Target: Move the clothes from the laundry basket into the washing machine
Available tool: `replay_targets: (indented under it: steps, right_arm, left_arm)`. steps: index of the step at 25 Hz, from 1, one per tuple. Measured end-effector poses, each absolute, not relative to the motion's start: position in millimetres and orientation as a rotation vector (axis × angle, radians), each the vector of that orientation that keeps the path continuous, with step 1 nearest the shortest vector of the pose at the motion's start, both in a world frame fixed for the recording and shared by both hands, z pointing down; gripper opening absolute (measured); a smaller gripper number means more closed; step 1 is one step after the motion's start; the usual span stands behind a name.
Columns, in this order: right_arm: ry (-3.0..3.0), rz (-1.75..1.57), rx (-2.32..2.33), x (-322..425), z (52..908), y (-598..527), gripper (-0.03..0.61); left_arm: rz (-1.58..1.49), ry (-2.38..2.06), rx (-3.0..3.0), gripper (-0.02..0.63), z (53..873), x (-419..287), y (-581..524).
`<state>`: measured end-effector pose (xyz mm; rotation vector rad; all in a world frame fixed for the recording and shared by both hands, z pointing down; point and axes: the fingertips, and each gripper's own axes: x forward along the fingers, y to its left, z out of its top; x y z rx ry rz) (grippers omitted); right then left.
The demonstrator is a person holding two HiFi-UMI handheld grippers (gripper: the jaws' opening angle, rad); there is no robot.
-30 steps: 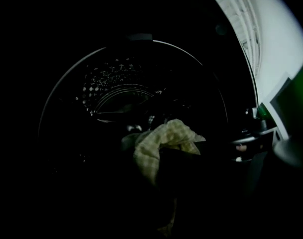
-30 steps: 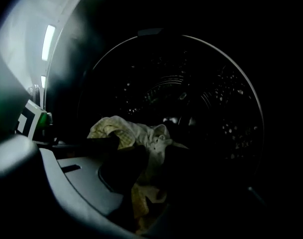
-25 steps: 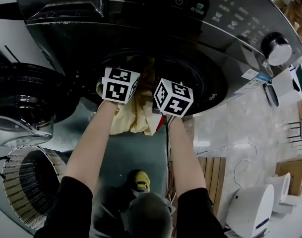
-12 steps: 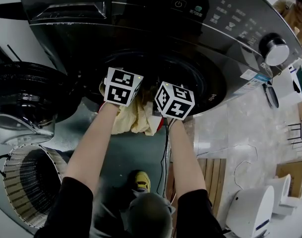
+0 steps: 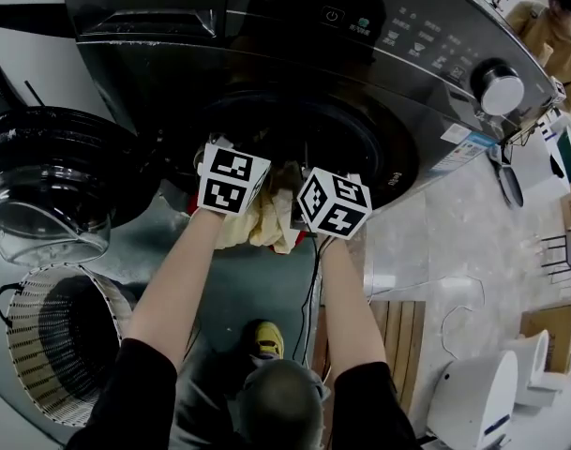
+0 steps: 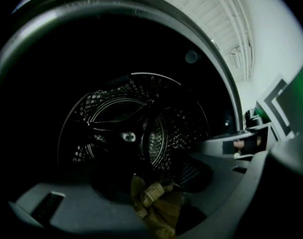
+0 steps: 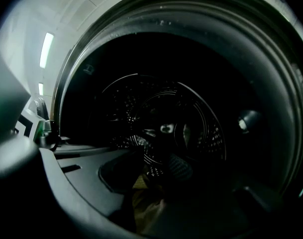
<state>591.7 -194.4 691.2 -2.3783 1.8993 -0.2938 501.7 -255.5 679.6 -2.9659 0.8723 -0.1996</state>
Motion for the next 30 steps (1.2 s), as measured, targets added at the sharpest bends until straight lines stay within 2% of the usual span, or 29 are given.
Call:
replay_targets:
  steps: [5, 8, 20, 30]
  right_arm:
    - [1.869, -0.261, -2.406, 589, 684, -181, 0.024]
    - [1.892, -0.232, -2.393, 580, 678, -177, 0.003]
    - [1.996, -0.173, -2.288, 549, 642, -159, 0.003]
    - [2.027, -0.327, -2.267, 526, 584, -117, 0.003]
  left_arm:
    - [-0.145, 0.916, -2.964, 0.12, 677, 486, -249]
    - [-0.1, 0.921, -2.954, 0.018, 669, 478, -242]
    - [-0.047, 0.911, -2.941, 0.011, 640, 457, -214]
    - [-0.114, 0.991, -2.95, 0.011, 571, 425, -181]
